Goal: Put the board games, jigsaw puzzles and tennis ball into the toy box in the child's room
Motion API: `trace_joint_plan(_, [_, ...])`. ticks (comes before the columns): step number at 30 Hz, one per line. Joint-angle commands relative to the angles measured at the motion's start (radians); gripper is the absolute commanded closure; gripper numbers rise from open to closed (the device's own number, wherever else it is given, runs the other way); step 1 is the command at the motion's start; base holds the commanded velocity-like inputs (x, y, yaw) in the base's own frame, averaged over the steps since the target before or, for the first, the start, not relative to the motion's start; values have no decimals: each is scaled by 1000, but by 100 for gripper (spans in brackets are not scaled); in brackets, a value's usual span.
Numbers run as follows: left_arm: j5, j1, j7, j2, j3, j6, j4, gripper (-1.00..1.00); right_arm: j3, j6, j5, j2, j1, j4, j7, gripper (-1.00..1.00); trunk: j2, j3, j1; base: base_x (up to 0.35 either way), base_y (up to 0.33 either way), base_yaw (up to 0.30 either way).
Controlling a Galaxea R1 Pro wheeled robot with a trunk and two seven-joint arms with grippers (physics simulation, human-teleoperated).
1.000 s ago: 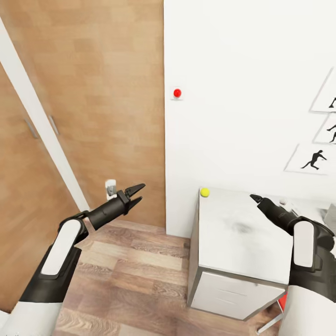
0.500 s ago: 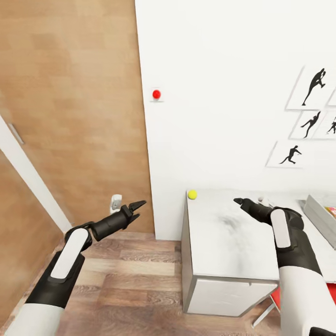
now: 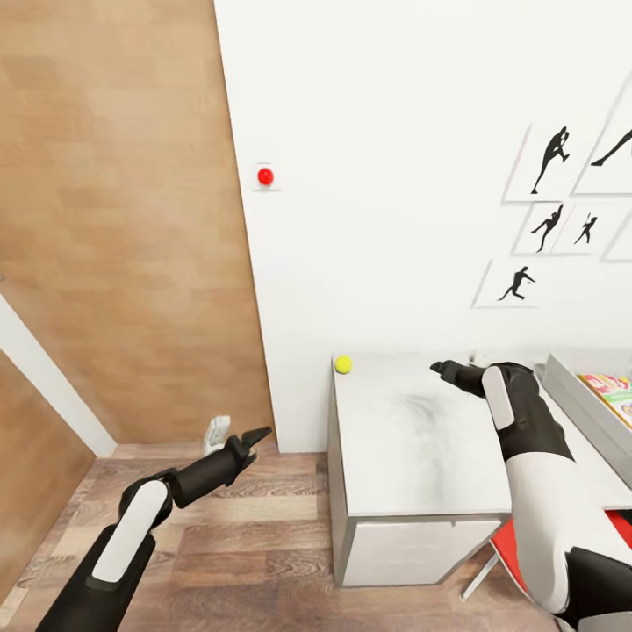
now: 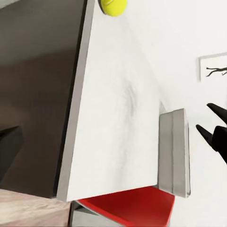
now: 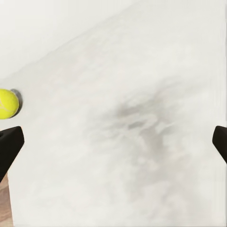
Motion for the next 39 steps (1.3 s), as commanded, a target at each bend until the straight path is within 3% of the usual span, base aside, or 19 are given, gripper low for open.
trace_joint_plan(1, [-3, 17, -4, 1, 0, -5, 1, -100, 4, 2, 7, 1, -14, 10, -13, -100, -2, -2, 1, 6, 5, -57])
trace_joint_plan(9, [-7, 65, -7, 2, 2, -24, -1, -100, 32, 23, 54, 9, -51, 40, -16, -100, -2, -3, 1, 3, 3, -32])
trace_joint_plan(13, [-8, 77, -8, 3, 2, -29, -7, -100, 101, 52, 66, 23, -61, 51, -15, -100, -2, -3, 1, 1, 1, -12])
trace_joint_plan(14, [-8, 77, -8, 3, 2, -29, -7, -100, 101, 52, 66, 23, -61, 51, -15, -100, -2, -3, 1, 1, 1, -10])
trace_joint_plan(16, [-8, 81, -8, 4, 3, -31, -9, -100, 161, 64, 68, 30, -64, 57, -15, -100, -2, -3, 1, 1, 1, -7])
trace_joint_plan(17, [-8, 81, -8, 4, 3, -31, -9, -100, 161, 64, 68, 30, -64, 57, -15, -100, -2, -3, 1, 1, 1, -6])
trace_joint_plan(19, [-9, 84, -9, 5, 5, -32, -11, -100, 213, 71, 70, 39, -66, 61, -15, -100, -2, -3, 1, 0, 0, -4])
trace_joint_plan(20, [-9, 84, -9, 5, 5, -32, -11, -100, 213, 71, 70, 39, -66, 61, -15, -100, -2, -3, 1, 0, 0, -4])
trace_joint_plan(22, [-9, 87, -9, 8, 5, -32, -12, -100, 249, 72, 71, 58, -67, 64, -15, -100, -2, -3, 1, 0, 0, -3])
trace_joint_plan(25, [-9, 88, -9, 11, 6, -33, -12, -100, 263, 73, 71, 73, -66, 66, -15, -100, -2, -3, 1, 0, 0, -2])
trace_joint_plan(27, [-7, 90, -10, 16, 10, -33, -13, -100, 284, 73, 73, 105, -62, 66, -15, -100, -2, -3, 1, 0, 0, -1])
trace_joint_plan(28, [-7, 90, -10, 16, 10, -33, -13, -100, 284, 73, 73, 105, -62, 66, -15, -100, -2, -3, 1, 0, 0, -1])
trace_joint_plan(30, [-5, 92, -10, 20, 17, -33, -13, -100, 298, 74, 76, 131, -59, 63, -15, -100, -2, -3, 1, 0, 0, -1])
trace_joint_plan(39, [-1, 95, -10, 24, 29, -32, -13, -100, 313, 77, 75, 162, -56, 58, -15, -100, -2, -3, 1, 0, 0, 51])
